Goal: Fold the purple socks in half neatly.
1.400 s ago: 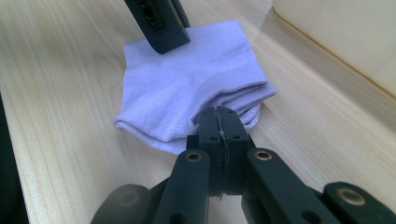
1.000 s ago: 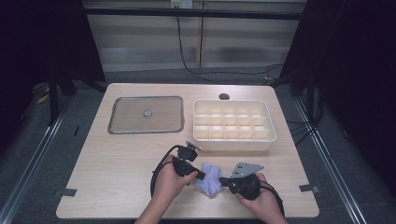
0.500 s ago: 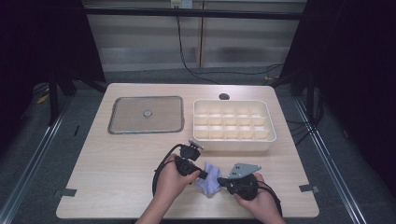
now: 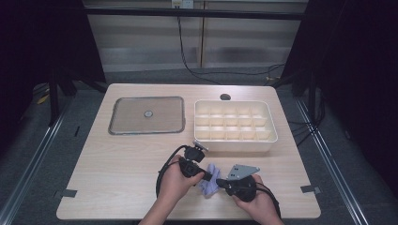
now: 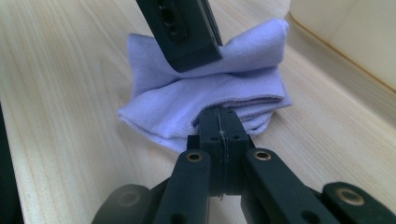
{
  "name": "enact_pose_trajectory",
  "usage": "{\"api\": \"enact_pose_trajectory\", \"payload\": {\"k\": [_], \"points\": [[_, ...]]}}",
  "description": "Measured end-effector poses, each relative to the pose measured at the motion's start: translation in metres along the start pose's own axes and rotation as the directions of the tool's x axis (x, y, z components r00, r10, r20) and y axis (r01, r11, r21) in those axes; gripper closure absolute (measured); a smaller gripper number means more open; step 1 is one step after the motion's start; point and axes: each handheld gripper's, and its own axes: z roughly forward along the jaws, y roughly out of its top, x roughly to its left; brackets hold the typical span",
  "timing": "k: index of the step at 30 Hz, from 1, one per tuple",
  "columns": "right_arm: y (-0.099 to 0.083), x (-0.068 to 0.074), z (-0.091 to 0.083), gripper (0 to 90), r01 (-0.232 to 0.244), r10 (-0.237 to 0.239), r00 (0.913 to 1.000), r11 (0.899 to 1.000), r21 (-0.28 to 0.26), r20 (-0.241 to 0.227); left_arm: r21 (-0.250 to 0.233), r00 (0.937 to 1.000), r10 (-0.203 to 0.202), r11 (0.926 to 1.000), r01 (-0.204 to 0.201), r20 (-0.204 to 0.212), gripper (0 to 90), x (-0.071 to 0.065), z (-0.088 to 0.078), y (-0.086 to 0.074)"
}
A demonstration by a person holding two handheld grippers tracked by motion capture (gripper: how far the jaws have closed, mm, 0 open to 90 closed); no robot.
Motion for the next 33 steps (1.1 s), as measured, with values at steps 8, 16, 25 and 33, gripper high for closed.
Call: {"api": "enact_pose_trajectory", "payload": {"k": [8,16,25,33], "points": [[0.001,0.003,0.002,90.0,-0.002,0.002,1.0000,1.000,-0.005,0.007,0.001,1.0000,0.008,1.0000,-0.008,-0.001,82.3,0.001,-0.001,0.000],[0.004,0.008,0.008,90.0,-0.001,0.001,1.0000,1.000,-0.020,0.008,0.008,0.9998,0.019,0.9998,-0.019,-0.010,82.0,0.001,-0.004,-0.003],[0.003,0.009,0.009,89.7,-0.014,0.014,0.9999,1.000,-0.023,0.003,0.010,0.9993,0.034,0.9994,-0.034,-0.010,80.7,-0.002,0.003,-0.003],[0.003,0.006,0.008,89.4,-0.014,0.014,0.9999,1.000,-0.013,-0.005,0.007,0.9991,0.039,0.9992,-0.039,-0.013,80.9,-0.003,0.009,-0.004]]}}
